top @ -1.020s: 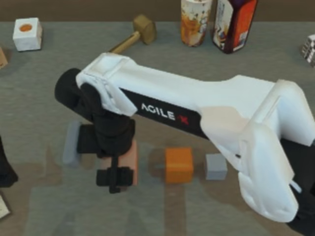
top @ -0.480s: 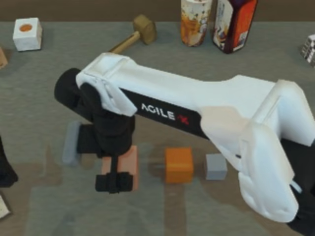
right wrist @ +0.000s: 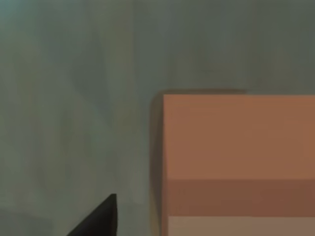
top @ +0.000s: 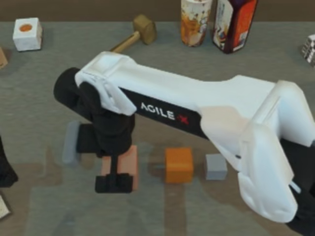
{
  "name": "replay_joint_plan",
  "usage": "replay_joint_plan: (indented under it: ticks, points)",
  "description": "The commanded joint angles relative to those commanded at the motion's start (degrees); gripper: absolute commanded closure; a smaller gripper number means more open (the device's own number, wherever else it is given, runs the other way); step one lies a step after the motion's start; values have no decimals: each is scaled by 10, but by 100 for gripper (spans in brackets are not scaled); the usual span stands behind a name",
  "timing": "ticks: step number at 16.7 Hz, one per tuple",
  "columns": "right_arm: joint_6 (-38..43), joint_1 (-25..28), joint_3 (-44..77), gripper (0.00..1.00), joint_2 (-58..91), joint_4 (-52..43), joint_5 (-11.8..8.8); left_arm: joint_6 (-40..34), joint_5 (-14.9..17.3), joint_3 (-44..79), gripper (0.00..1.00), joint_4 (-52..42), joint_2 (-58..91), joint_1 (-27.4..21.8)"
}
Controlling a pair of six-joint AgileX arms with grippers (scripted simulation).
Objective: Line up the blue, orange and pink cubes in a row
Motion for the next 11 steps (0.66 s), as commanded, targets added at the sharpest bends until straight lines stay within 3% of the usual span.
replay_joint_plan:
  ticks: [7,11]
  points:
    - [0,3,186,0,34,-147,0,0,0,0,0,0,0,0]
    - [0,4,233,0,40,-191,0,0,0,0,0,0,0,0]
